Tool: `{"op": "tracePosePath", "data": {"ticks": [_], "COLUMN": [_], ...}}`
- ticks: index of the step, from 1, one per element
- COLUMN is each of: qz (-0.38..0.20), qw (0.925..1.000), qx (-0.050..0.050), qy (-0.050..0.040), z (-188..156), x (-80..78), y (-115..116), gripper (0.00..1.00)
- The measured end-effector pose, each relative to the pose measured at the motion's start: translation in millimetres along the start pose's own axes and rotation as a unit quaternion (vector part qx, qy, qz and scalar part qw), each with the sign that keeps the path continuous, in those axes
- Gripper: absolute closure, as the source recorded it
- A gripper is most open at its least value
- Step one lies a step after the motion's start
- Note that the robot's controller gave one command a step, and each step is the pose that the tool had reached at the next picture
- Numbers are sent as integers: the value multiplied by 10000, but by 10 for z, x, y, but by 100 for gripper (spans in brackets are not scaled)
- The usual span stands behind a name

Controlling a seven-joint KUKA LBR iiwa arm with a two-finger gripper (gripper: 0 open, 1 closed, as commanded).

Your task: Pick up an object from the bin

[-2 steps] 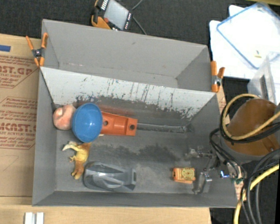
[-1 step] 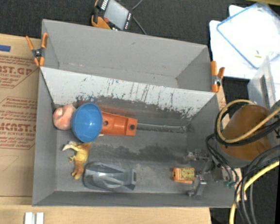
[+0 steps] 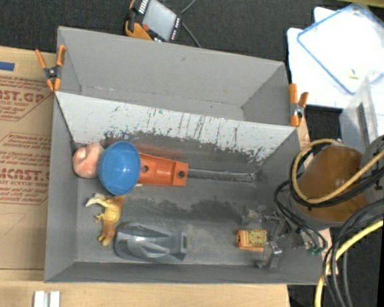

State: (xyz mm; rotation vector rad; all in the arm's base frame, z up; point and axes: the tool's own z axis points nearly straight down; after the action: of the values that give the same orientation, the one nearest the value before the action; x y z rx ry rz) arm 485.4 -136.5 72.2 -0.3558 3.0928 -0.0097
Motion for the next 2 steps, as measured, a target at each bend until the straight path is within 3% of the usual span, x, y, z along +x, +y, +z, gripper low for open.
{"op": "tracePosePath", "data": {"ticks": [1,2], "qz": [999,998], "qw": [9950,9950], "qx": [-19,-18], "qy": [70,70], "z": [-42,-46], "x": [26,26], "y": [-97,-96], "gripper": [100,100]}}
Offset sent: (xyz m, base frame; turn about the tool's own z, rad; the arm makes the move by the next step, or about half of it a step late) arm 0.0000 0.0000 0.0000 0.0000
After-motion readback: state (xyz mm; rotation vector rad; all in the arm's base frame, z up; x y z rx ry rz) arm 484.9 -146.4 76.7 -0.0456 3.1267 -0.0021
